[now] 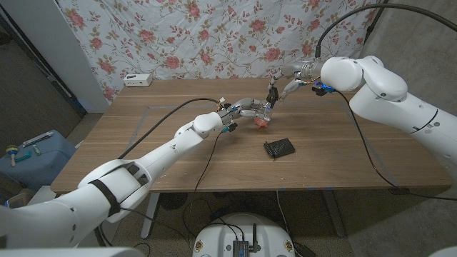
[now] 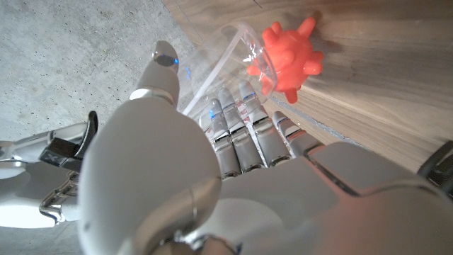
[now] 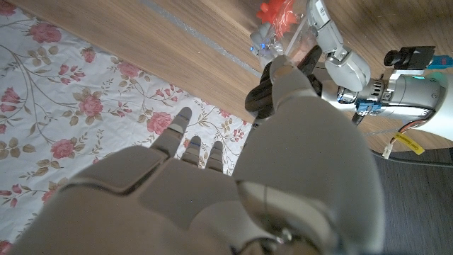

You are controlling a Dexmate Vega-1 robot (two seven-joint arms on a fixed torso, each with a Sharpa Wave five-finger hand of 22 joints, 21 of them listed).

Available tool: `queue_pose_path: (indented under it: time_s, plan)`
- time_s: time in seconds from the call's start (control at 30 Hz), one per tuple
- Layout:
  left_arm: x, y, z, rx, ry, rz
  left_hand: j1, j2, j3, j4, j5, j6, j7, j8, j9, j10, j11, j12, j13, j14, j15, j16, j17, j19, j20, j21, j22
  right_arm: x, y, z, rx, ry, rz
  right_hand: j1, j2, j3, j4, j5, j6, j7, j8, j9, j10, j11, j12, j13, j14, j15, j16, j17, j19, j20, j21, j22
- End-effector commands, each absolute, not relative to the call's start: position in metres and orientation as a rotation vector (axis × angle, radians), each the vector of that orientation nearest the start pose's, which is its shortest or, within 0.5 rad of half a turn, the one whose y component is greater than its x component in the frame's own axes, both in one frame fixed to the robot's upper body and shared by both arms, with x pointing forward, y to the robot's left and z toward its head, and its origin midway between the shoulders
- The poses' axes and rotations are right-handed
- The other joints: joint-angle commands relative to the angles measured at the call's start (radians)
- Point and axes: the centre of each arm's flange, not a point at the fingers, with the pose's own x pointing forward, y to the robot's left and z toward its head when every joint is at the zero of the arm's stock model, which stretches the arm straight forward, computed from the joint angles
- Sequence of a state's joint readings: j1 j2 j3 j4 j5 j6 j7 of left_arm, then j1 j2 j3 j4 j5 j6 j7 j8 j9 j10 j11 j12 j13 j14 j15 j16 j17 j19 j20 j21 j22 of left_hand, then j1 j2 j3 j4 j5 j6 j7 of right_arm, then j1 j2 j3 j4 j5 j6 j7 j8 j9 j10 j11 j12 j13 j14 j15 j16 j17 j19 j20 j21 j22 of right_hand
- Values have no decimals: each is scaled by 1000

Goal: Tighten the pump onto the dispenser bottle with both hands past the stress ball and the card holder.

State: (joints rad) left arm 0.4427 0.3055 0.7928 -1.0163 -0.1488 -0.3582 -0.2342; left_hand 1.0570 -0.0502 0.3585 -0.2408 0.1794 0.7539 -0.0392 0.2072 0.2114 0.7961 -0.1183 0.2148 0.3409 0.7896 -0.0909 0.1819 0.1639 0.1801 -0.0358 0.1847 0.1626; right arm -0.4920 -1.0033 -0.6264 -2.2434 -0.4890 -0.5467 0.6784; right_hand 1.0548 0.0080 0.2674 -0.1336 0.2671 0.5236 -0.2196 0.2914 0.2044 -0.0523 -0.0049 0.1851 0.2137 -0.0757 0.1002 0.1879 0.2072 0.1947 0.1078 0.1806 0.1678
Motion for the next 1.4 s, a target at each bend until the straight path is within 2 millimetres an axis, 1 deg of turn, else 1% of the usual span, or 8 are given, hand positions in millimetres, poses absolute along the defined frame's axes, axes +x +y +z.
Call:
queue_pose_path:
  time_s: [0.03, 0.5, 0.67, 0.93, 1.0, 1.3, 1.33, 1.4]
  plan:
    - [671, 62, 15, 672, -675, -667, -62, 78, 91, 85, 6, 81, -7, 3, 3, 20, -12, 5, 6, -1, -51, 1, 3, 9, -85, -1, 4, 489, -189, 150, -1659, -356, 194, -27, -5, -5, 16, -6, 9, 0, -6, 2, -8, 14, 7, 1, -10, 8, 8, 2, 2, 5, 5, 1]
    - [671, 62, 17, 688, -681, -669, -61, 78, 91, 84, 6, 83, -6, 4, 3, 21, -13, 5, 6, -2, -53, 0, 3, 9, -86, 0, 4, 491, -185, 155, -1656, -324, 210, -95, -11, -31, 44, -17, 12, 1, -16, 2, -5, 36, 14, 0, -12, 17, 13, 4, 9, 8, 9, 1]
    - [673, 62, 18, 689, -683, -670, -61, 78, 92, 84, 6, 83, -6, 4, 3, 20, -12, 4, 6, -2, -51, 1, 3, 9, -86, 0, 4, 493, -185, 156, -1647, -325, 213, -147, -7, -47, 66, -23, 33, 2, -15, 3, 16, 42, 24, -1, 0, 15, 20, 4, 26, -5, 13, 1]
    - [676, 61, 19, 689, -683, -673, -61, 78, 92, 84, 6, 84, -7, 4, 3, 21, -14, 4, 6, -3, -52, 0, 2, 9, -85, 0, 4, 499, -183, 158, -1627, -334, 209, -238, -2, -76, 103, -35, 82, 3, -13, 3, 54, 57, 35, -2, 23, 4, 30, 4, 64, -46, 19, 0]
    - [676, 61, 19, 688, -683, -674, -61, 78, 92, 84, 6, 84, -7, 4, 3, 21, -15, 4, 6, -3, -53, 0, 2, 9, -84, 0, 4, 499, -182, 158, -1622, -333, 209, -266, -2, -85, 114, -38, 97, 14, -11, 2, 63, 58, 37, -3, 27, 1, 31, 5, 70, -52, 19, 0]
    - [678, 62, 20, 687, -681, -674, -61, 79, 92, 84, 6, 83, -7, 3, 3, 21, -12, 5, 7, -2, -52, 1, 3, 9, -84, 0, 4, 503, -180, 157, -1621, -310, 186, -307, -2, -98, 128, -42, 127, 9, -11, 0, 86, 62, 42, -3, 41, 4, 35, 5, 80, -48, 17, 0]
    - [678, 62, 20, 687, -681, -673, -61, 79, 92, 84, 6, 83, -8, 3, 3, 21, -11, 5, 7, -2, -53, 1, 3, 9, -84, 0, 4, 503, -179, 157, -1619, -309, 179, -323, -3, -103, 134, -44, 132, 32, -13, -1, 93, 60, 43, -4, 44, 5, 35, 5, 83, -46, 16, 0]
    - [679, 62, 20, 686, -681, -672, -61, 79, 92, 84, 6, 83, -6, 3, 3, 21, -11, 5, 7, -2, -53, 1, 3, 9, -83, 0, 4, 503, -178, 156, -1627, -302, 167, -334, -2, -106, 138, -45, 139, 43, -13, -2, 104, 61, 46, -4, 50, 5, 37, 5, 85, -43, 16, 0]
